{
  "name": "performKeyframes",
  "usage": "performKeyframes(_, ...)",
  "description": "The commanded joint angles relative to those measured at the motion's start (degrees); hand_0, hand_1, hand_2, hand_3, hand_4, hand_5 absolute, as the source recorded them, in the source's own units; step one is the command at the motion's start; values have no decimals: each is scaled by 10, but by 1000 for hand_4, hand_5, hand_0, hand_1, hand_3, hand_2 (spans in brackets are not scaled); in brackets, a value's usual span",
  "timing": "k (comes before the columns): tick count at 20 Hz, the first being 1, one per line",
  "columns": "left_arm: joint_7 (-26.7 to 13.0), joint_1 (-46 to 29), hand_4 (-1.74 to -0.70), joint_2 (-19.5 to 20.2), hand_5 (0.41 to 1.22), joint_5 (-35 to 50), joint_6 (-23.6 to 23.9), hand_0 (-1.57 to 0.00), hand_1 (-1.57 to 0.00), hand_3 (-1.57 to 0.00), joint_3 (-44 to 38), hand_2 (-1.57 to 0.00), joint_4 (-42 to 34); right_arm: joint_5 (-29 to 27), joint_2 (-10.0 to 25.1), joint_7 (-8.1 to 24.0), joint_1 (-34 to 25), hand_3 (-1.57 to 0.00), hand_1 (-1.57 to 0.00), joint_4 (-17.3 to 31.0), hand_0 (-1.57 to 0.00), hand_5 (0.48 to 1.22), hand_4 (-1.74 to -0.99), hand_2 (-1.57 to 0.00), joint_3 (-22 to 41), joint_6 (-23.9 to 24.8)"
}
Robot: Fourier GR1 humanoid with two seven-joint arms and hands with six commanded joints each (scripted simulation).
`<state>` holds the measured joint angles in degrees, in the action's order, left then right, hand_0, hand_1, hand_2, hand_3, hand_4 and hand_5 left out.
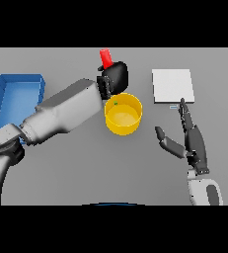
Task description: Pick up the red beaker and tilt it to pour out 1 green nut into yellow bowl. Pick up the yellow bowl and place it on the metallic measuring scale.
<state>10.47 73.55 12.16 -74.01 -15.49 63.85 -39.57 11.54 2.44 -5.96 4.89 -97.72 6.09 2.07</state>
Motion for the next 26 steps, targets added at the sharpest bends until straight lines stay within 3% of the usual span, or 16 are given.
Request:
performKeyframes(1,0,7,-1733,-4,1221,-10,2,-1571,-1571,-1569,8,-1571,1,-4,4,2,0,1,1,-1,1,579,-1133,1,-6,1)
performKeyframes(7,50,117,-1729,2,1221,-44,9,-1571,-1571,-1570,22,-1571,30,-5,5,3,-2,1,1,9,1,565,-1138,1,-9,0)
performKeyframes(10,53,174,-1724,30,1221,-25,21,-1571,-1571,-1571,-23,-1571,65,0,1,-8,-15,1,1,17,1,554,-1130,1,-8,6)
performKeyframes(12,40,197,-1720,51,1221,-6,41,-1571,-1571,-1571,-62,-1571,103,-3,3,-13,-10,1,1,12,1,554,-1128,1,-5,-1)
performKeyframes(15,-5,241,-1728,63,1221,61,16,-1571,-1571,-1571,-157,-1571,179,-16,11,-15,-15,1,1,19,1,563,-1104,1,-9,-15)
performKeyframes(19,-59,240,-1736,137,1221,226,-5,-1571,-1571,-1507,-343,-1571,261,-14,7,-12,-27,1,1,25,1,578,-1114,1,-2,-16)
performKeyframes(24,-80,168,-1739,210,1221,376,43,-1571,-1571,-1550,-484,-1571,320,-6,17,-16,-27,1,1,27,1,606,-1127,1,-1,-16)
performKeyframes(26,-132,120,-1740,215,1221,407,90,-1571,-1571,-1558,-506,-1571,330,-6,18,-21,-29,1,1,27,1,621,-1132,1,1,-18)
